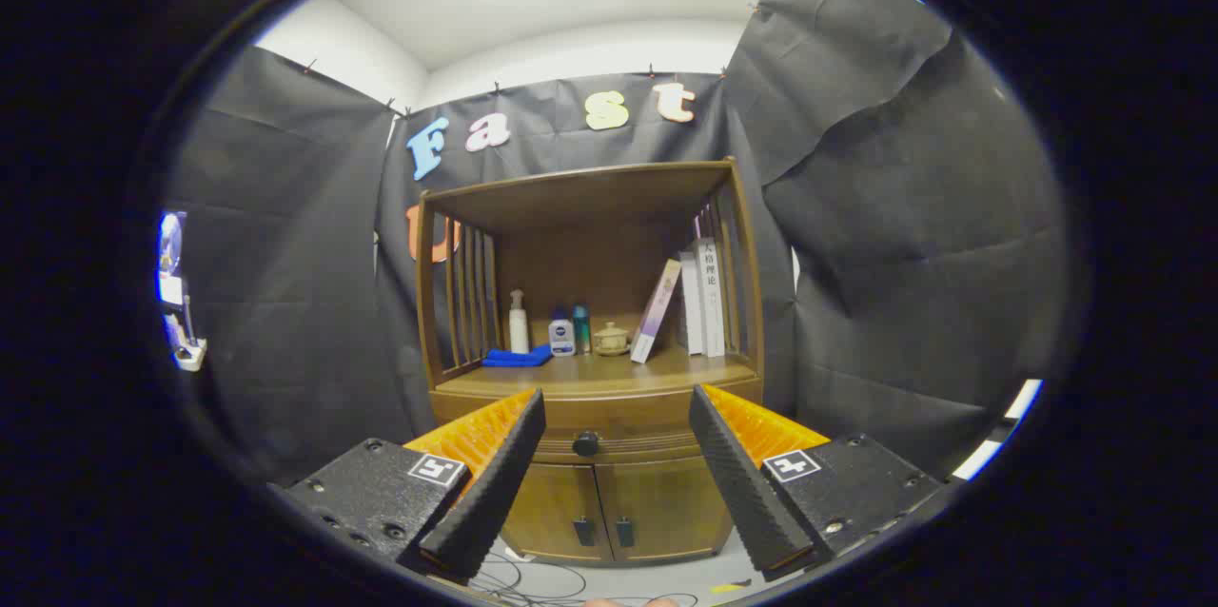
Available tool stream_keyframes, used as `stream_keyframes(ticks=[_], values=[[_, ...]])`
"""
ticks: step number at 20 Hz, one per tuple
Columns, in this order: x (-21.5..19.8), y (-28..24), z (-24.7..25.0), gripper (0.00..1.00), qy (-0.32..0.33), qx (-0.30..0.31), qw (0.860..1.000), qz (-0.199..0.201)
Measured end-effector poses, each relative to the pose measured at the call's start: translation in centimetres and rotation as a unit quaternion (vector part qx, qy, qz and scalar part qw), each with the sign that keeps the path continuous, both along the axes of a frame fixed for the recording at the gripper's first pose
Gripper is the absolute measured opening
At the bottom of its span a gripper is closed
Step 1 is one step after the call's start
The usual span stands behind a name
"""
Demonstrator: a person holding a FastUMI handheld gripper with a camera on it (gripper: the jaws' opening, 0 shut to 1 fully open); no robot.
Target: Pull open the drawer, take out the items inside it, and place them on the countertop above the cabinet.
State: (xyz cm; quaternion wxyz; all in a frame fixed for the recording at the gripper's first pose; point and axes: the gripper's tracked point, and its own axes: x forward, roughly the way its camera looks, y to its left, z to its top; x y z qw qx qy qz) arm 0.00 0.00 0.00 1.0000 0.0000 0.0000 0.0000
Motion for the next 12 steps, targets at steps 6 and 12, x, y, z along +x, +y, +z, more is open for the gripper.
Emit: stream_keyframes(ticks=[6, 12], values=[[0.8, 1.9, -2.3, 0.99, 0.025, 0.0, 1.0, 0.002], [1.3, 2.4, -2.4, 0.99, 0.03, 0.005, 1.0, -0.002]])
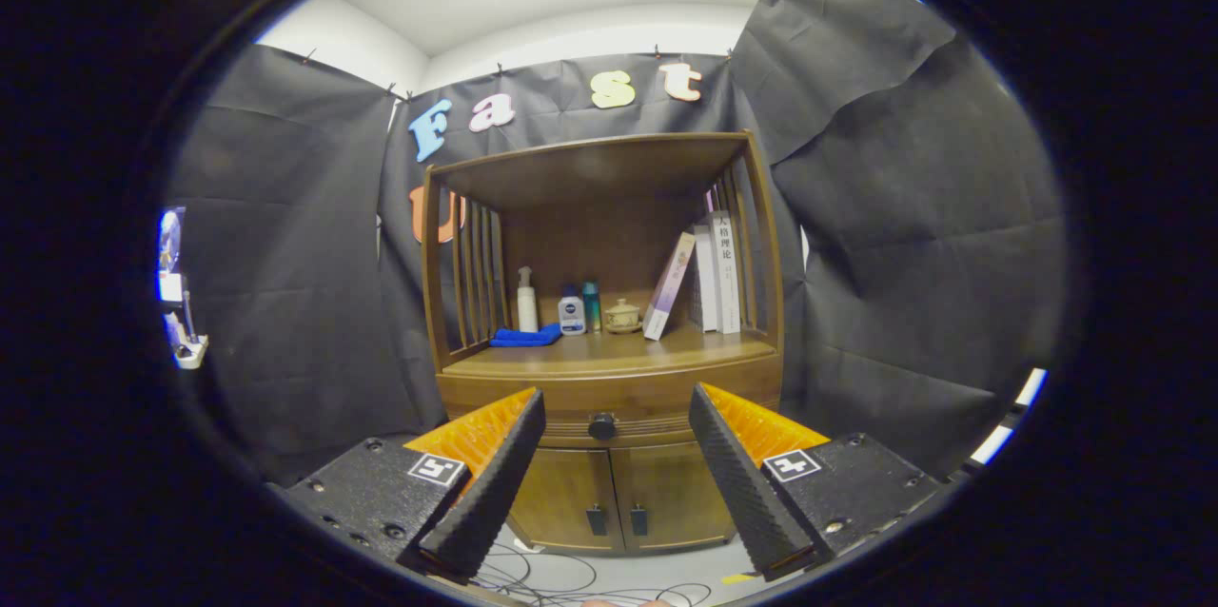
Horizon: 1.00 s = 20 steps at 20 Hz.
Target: Pull open the drawer, take out the items inside it, and place them on the countertop above the cabinet.
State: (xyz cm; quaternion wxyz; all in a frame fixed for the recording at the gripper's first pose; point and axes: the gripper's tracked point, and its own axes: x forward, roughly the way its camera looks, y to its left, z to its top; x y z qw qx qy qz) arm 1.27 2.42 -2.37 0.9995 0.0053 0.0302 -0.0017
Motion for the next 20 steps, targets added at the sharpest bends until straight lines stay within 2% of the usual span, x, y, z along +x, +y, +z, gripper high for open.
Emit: stream_keyframes(ticks=[11, 20], values=[[1.9, 0.7, -1.5, 0.99, 0.011, 0.001, 1.0, 0.0], [8.4, 1.6, -4.3, 0.99, 0.008, 0.005, 1.0, 0.002]])
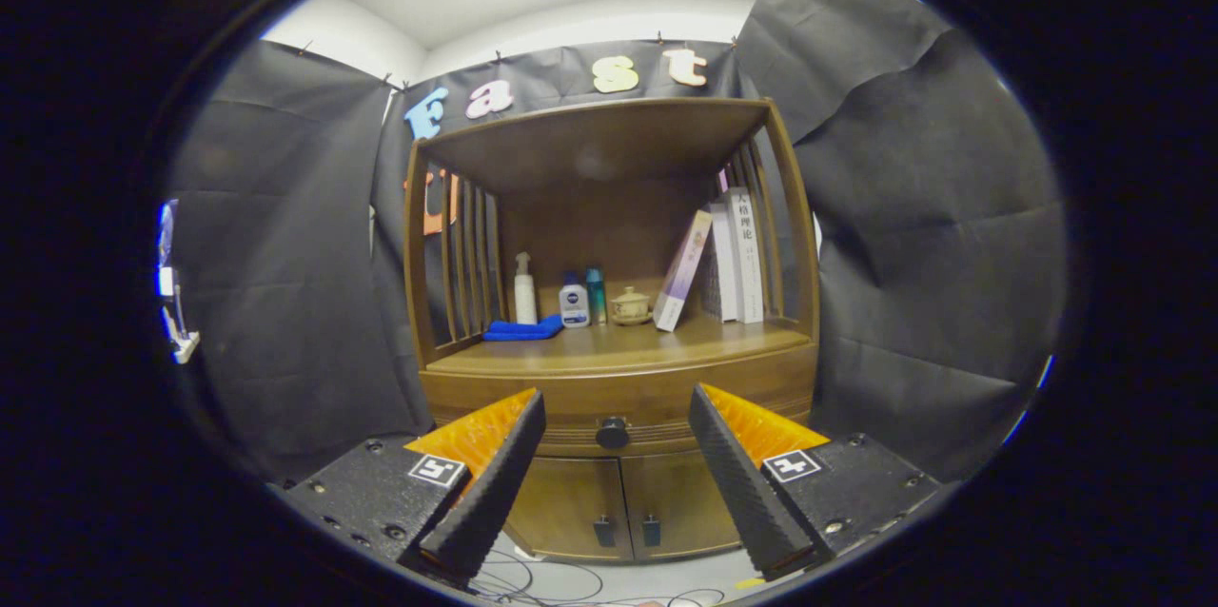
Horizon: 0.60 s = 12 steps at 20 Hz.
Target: Pull open the drawer, take out the items inside it, and place them on the countertop above the cabinet.
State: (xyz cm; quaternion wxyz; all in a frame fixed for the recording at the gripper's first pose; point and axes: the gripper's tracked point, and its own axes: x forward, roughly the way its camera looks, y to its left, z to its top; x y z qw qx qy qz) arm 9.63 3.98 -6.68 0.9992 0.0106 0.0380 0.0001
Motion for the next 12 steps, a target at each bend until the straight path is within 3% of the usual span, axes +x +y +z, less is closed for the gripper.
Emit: stream_keyframes(ticks=[8, 12], values=[[7.7, 0.6, -6.3, 0.98, 0.038, -0.007, 0.999, 0.005], [11.7, 0.4, -9.5, 0.9, 0.062, -0.014, 0.998, -0.003]])
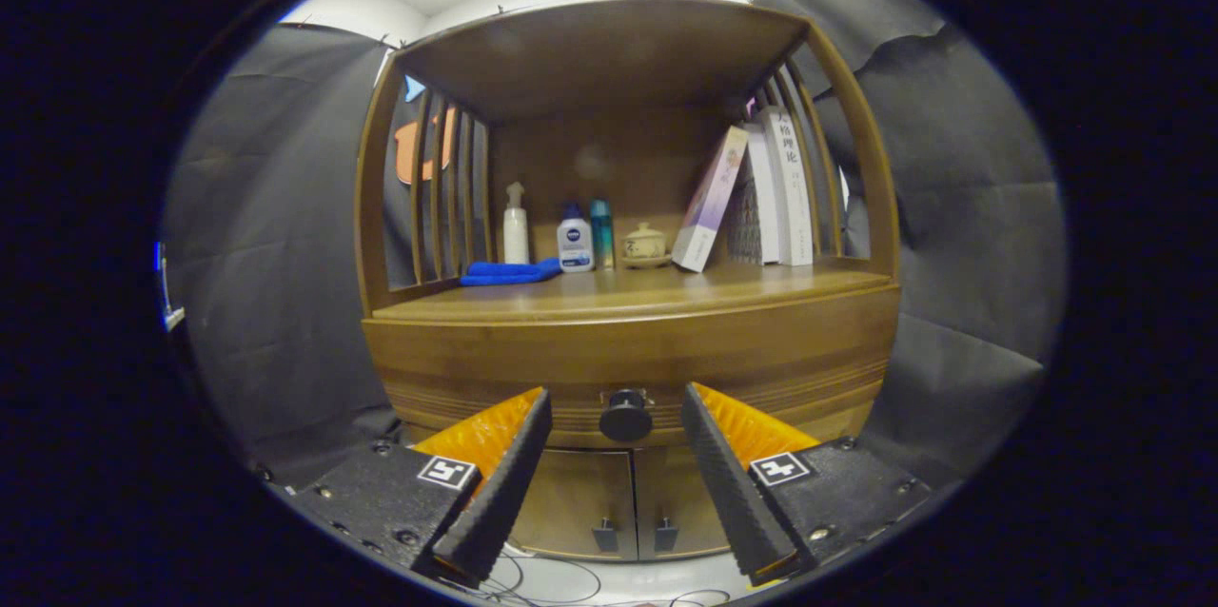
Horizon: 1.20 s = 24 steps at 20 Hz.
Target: Pull open the drawer, take out the items inside it, and place them on the countertop above the cabinet.
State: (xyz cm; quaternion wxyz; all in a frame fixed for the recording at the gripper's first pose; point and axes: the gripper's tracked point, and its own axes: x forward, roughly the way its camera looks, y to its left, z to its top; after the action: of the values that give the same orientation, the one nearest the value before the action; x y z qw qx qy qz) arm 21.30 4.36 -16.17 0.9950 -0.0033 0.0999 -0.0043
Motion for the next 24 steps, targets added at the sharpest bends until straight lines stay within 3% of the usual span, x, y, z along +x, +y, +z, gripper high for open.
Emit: stream_keyframes(ticks=[4, 9, 14, 17, 24], values=[[3.1, -0.8, -2.1, 0.76, 0.015, -0.009, 1.0, -0.015], [5.5, -1.1, -3.7, 0.68, 0.029, -0.005, 0.999, -0.031], [6.2, -0.8, -4.3, 0.53, 0.032, -0.007, 0.999, -0.043], [6.3, -0.9, -4.4, 0.52, 0.023, 0.006, 0.999, -0.047], [6.8, -0.9, -4.6, 0.34, 0.037, 0.006, 0.998, -0.04]])
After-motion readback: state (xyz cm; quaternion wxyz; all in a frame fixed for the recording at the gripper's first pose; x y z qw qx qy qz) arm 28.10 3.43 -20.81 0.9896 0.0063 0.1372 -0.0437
